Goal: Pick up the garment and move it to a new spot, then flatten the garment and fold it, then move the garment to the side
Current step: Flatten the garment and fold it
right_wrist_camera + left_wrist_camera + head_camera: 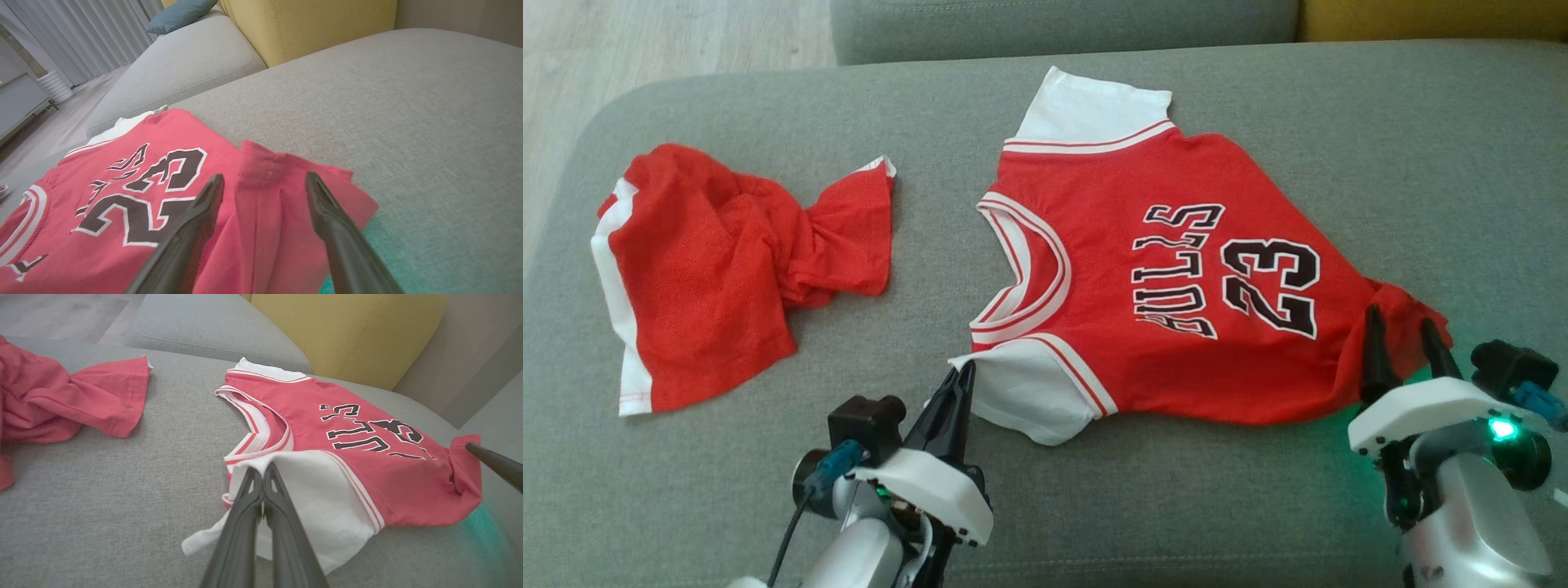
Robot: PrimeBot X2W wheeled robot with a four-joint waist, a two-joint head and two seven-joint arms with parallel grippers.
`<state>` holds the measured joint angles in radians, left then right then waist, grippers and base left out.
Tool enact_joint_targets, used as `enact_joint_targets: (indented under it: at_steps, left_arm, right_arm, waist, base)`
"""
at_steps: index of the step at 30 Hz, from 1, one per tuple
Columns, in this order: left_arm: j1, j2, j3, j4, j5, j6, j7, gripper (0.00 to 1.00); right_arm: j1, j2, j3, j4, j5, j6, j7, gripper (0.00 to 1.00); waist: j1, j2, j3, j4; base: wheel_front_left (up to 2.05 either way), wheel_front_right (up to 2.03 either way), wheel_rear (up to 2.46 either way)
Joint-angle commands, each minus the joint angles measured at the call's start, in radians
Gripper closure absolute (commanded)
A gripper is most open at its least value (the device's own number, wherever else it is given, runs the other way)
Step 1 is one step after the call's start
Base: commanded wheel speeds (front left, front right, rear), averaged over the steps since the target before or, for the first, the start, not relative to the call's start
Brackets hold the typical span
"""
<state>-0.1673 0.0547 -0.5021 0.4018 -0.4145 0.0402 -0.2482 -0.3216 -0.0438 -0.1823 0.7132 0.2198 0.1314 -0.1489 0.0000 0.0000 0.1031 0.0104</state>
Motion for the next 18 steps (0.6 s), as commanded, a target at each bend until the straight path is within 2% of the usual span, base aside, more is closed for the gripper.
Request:
enact_joint_targets:
  at_steps: [1,8,9,10,11,18]
  left_arm:
    - [-0.042,0.001,0.032,-0.027,0.009,-0.003,-0.013,1.0]
    - [-0.051,-0.001,0.028,-0.029,0.011,-0.005,-0.013,1.0]
    - [-0.052,-0.001,0.028,-0.029,0.011,-0.005,-0.013,1.0]
    - [-0.052,-0.001,0.028,-0.029,0.012,-0.005,-0.013,1.0]
    - [-0.053,-0.002,0.029,-0.03,0.012,-0.005,-0.013,1.0]
    - [-0.063,-0.002,0.061,-0.051,0.001,-0.01,-0.013,1.0]
  right_arm:
    - [-0.045,-0.006,0.019,-0.023,-0.004,-0.001,-0.013,0.0]
    - [-0.101,-0.006,-0.019,0.059,-0.024,-0.001,-0.044,0.0]
    - [-0.107,-0.006,-0.021,0.07,-0.025,-0.001,-0.048,0.22]
    - [-0.114,-0.006,-0.023,0.08,-0.025,-0.001,-0.053,0.7]
    - [-0.119,-0.006,-0.024,0.088,-0.026,-0.001,-0.058,1.0]
    - [-0.142,-0.006,-0.004,0.07,-0.016,-0.001,-0.1,1.0]
  waist:
    - [0.0,0.0,0.002,0.002]
    - [0.0,0.0,0.016,0.008]
    - [0.0,0.0,0.018,0.008]
    - [0.0,0.0,0.019,0.008]
    - [0.0,0.0,0.02,0.007]
    - [0.0,0.0,0.012,-0.009]
  base:
    - [0.0,0.0,0.0]
    - [0.0,0.0,0.0]
    - [0.0,0.0,0.0]
    - [0.0,0.0,0.0]
    - [0.0,0.0,0.0]
    - [0.0,0.0,0.0]
